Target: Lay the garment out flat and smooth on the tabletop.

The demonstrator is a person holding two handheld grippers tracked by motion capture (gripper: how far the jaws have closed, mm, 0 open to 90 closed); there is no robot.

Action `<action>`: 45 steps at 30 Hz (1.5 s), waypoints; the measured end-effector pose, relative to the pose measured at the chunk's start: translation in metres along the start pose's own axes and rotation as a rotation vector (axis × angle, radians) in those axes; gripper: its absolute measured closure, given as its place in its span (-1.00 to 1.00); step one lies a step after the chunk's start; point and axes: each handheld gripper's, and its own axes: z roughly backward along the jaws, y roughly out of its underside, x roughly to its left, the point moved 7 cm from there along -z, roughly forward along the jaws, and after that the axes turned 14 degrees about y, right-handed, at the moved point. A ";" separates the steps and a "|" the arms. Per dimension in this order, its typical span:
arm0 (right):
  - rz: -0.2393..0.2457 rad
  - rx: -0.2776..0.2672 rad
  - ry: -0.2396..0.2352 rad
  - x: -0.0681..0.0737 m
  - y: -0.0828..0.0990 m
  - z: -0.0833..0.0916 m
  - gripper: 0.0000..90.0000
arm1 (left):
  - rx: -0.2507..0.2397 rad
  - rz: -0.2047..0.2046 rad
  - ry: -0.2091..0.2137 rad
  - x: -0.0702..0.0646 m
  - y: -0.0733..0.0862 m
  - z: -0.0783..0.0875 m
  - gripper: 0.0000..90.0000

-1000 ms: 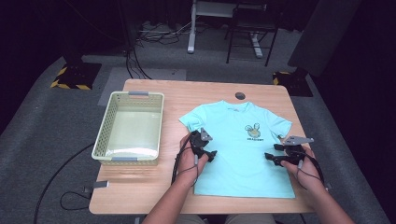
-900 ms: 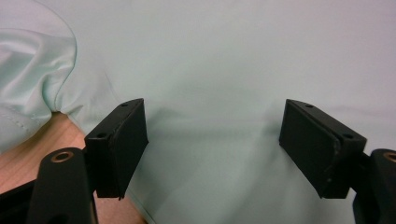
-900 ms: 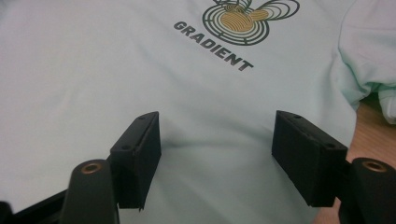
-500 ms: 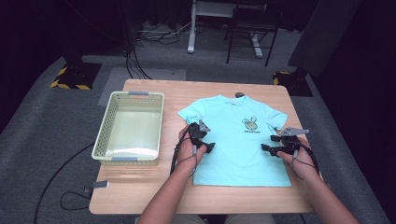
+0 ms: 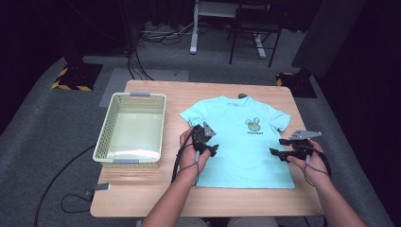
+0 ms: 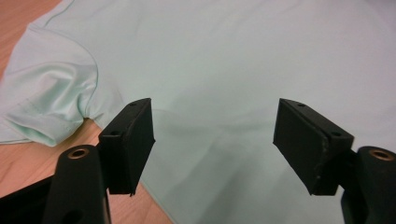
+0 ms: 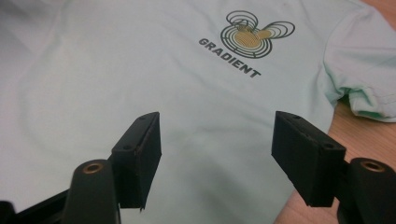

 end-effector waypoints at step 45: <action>-0.030 -0.055 0.041 -0.001 0.038 0.103 -0.34 | -0.049 -0.022 -0.079 -0.055 0.063 0.105 -0.49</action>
